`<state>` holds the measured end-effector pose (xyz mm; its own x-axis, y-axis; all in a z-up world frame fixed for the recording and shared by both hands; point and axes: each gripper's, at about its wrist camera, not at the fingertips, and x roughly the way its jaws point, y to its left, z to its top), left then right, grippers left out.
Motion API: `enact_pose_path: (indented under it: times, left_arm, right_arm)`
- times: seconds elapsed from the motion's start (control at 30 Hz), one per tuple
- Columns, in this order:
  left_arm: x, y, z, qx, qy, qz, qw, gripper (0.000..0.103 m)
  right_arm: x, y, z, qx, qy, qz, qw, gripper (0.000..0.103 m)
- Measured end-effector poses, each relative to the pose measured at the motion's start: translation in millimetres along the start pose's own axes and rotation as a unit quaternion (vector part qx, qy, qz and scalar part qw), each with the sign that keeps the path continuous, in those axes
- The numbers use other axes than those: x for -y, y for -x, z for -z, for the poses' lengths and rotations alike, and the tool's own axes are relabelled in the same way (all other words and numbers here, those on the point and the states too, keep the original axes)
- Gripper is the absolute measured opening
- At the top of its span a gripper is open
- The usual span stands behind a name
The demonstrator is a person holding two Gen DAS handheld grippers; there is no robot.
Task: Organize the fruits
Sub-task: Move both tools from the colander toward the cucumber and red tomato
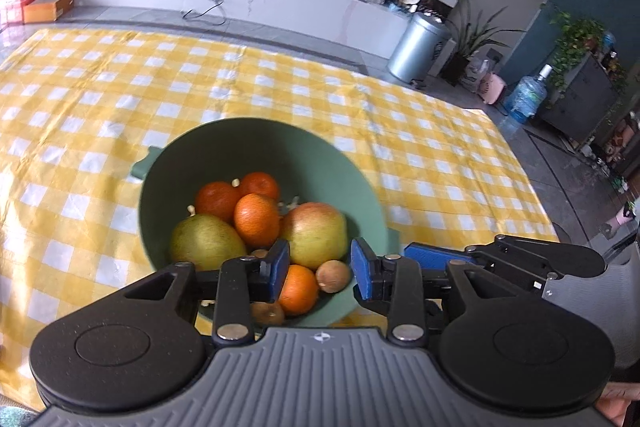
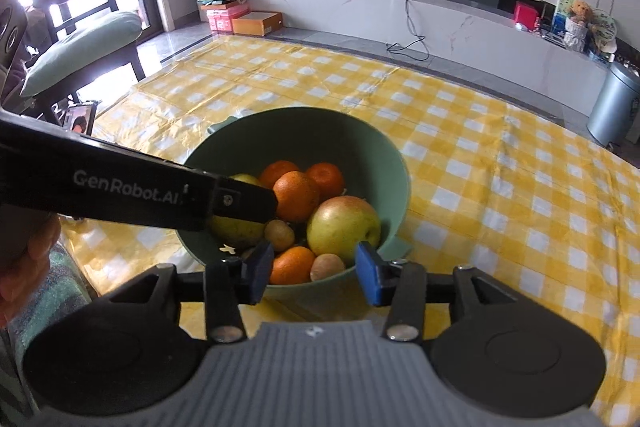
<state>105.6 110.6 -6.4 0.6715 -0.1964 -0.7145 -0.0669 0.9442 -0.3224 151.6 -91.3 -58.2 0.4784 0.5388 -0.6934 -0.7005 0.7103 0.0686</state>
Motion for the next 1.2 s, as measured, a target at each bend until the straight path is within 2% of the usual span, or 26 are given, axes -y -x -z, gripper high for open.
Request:
enact_pose_path:
  times: [0.23,0.43,0.53,0.63,0.73,0.9,1.07,1.2]
  left_arm:
    - [42.1,7.2,13.6,0.011,-0.072,0.034,0.9968,0.045]
    - [77.8,2.6,29.0,0.006,-0.132,0.055,0.9897,0.053]
    - [94.6,-2.5,37.8,0.001,-0.162,0.06,0.9849,0.059]
    - [110.3,-9.7,48.1,-0.005,-0.198,0.063,0.9781,0.067]
    - [122.1,-21.2,56.9,-0.021,-0.23,0.07,0.9705,0.067]
    - [132.5,-42.1,73.4,-0.042,-0.286,0.074,0.9545,0.067]
    - [136.4,-59.9,85.3,-0.066,-0.318,0.083,0.9423,0.067]
    - [145.1,-71.9,92.2,-0.072,-0.357,0.079,0.9278,0.067]
  right_arm:
    - [29.8,42.9,31.2,0.023,-0.041,0.052,0.998,0.055]
    - [55.3,67.3,66.8,0.009,-0.064,0.097,0.993,0.057]
    - [68.1,76.0,82.7,0.003,-0.078,0.115,0.99,0.062]
    - [81.5,82.6,95.9,-0.003,-0.098,0.128,0.987,0.062]
    - [94.6,84.9,105.8,-0.009,-0.12,0.132,0.984,0.066]
    - [109.9,80.2,113.6,-0.017,-0.154,0.122,0.98,0.066]
    - [119.1,72.1,119.0,-0.027,-0.185,0.112,0.976,0.065]
    - [130.1,62.5,122.4,-0.046,-0.219,0.097,0.97,0.051]
